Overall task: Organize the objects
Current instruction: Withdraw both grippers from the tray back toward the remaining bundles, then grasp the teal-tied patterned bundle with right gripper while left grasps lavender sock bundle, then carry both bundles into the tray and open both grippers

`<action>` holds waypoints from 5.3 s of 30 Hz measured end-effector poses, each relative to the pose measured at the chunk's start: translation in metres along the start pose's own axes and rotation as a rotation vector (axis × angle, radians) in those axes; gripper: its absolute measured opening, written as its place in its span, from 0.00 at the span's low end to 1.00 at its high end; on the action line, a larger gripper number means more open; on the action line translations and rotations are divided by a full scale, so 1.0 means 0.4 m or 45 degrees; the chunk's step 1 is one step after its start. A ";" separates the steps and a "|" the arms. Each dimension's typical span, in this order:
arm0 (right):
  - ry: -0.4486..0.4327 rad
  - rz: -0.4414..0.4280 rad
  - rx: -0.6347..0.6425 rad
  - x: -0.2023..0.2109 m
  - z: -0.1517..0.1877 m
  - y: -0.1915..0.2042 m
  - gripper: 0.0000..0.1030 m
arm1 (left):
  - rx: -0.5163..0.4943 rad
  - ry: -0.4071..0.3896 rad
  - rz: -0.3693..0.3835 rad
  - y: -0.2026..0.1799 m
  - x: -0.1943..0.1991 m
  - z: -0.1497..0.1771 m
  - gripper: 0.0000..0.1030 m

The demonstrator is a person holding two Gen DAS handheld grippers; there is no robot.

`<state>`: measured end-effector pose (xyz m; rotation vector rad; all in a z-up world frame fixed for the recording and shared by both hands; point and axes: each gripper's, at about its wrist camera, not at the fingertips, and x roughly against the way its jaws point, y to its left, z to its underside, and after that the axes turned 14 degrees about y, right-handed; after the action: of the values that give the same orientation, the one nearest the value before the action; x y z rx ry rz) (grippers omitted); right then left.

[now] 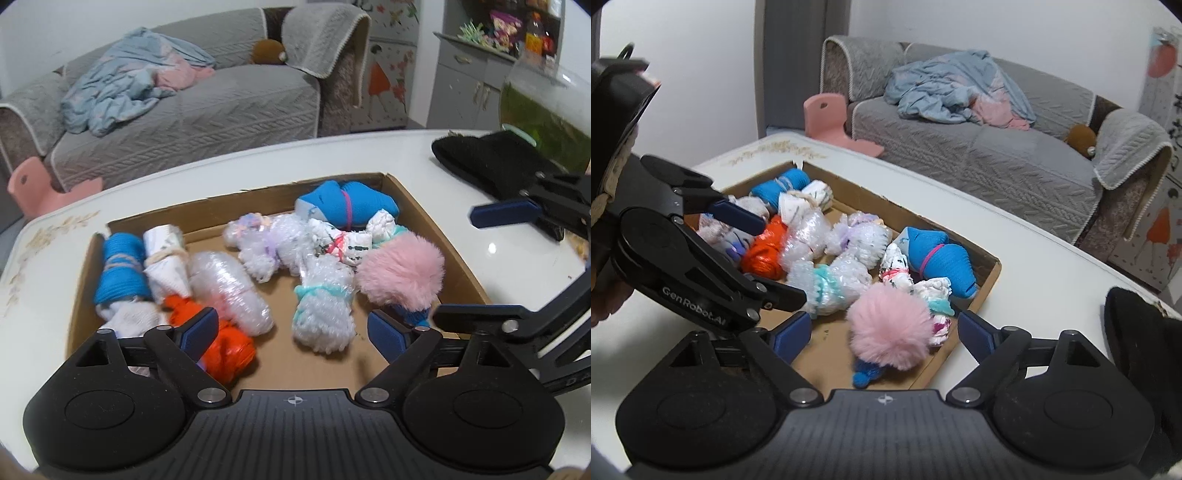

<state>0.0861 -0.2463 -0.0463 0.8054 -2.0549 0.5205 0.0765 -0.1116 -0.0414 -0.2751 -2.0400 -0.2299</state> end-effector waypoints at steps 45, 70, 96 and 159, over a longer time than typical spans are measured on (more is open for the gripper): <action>-0.060 -0.057 -0.220 -0.028 0.205 0.246 0.69 | 0.170 -0.029 -0.120 0.062 0.054 0.331 0.99; -0.102 -0.045 -0.357 0.053 0.363 0.092 0.37 | 0.154 -0.060 0.169 -0.152 -0.016 0.260 0.81; -0.140 -0.018 -0.295 0.134 0.345 0.041 0.30 | -0.015 -0.243 0.052 -0.026 0.179 0.290 0.38; 0.038 -0.226 0.114 -0.042 0.023 0.059 0.30 | -0.136 0.058 0.163 0.044 -0.024 0.077 0.40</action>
<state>0.0718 -0.2293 -0.0670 1.0164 -1.9215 0.5242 0.0600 -0.0871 -0.0631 -0.4615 -1.9598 -0.2634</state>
